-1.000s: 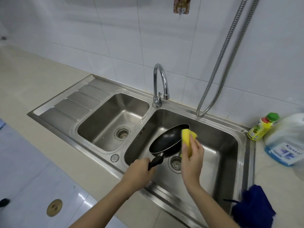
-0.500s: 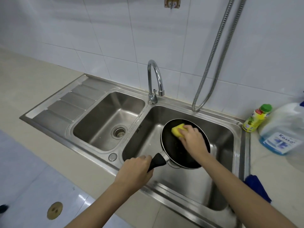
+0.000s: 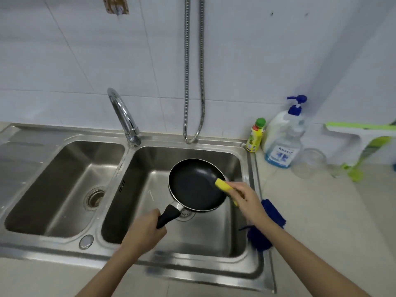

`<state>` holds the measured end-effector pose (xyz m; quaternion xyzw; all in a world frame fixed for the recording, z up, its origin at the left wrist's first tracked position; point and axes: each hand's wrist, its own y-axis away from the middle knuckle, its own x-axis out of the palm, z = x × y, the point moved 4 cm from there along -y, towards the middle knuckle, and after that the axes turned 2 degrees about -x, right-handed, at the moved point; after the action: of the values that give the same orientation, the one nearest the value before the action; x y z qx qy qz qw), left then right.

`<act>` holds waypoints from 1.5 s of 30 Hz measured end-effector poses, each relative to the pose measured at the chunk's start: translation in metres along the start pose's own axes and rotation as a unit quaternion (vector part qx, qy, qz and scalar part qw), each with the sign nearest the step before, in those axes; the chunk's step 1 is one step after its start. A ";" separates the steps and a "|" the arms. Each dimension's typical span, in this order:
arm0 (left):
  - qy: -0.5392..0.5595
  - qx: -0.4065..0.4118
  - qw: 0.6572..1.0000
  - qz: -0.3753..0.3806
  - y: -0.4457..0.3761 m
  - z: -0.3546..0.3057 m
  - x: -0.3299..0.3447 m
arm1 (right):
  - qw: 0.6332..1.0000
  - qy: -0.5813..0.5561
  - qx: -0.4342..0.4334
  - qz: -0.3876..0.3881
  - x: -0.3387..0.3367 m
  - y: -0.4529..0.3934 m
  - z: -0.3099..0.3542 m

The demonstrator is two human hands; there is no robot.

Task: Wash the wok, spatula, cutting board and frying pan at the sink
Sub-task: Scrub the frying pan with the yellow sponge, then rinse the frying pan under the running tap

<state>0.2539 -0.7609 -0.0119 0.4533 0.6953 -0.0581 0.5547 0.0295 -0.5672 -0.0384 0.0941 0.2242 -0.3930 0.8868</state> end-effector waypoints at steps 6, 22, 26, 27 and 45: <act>0.121 -0.060 0.985 0.108 -0.008 0.022 -0.008 | 0.951 0.256 0.073 -0.161 -0.070 -0.004 -0.072; 0.212 -0.163 0.961 -0.066 0.038 0.084 -0.018 | 0.970 0.130 -0.199 0.058 0.137 -0.185 0.132; 0.246 -0.171 0.948 -0.109 0.039 0.086 -0.021 | 0.957 0.179 -0.177 0.140 0.187 -0.257 0.165; 0.245 -0.172 0.947 -0.117 0.039 0.085 -0.023 | 0.950 0.200 -0.184 0.155 0.195 -0.264 0.171; 0.263 -0.167 0.941 -0.132 0.017 0.070 -0.028 | 0.821 0.325 -0.390 0.260 0.266 -0.277 0.181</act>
<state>0.3151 -0.8075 -0.0083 0.2576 0.8696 0.1072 0.4073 0.0403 -0.9899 -0.0015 -0.0825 0.6014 0.0255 0.7943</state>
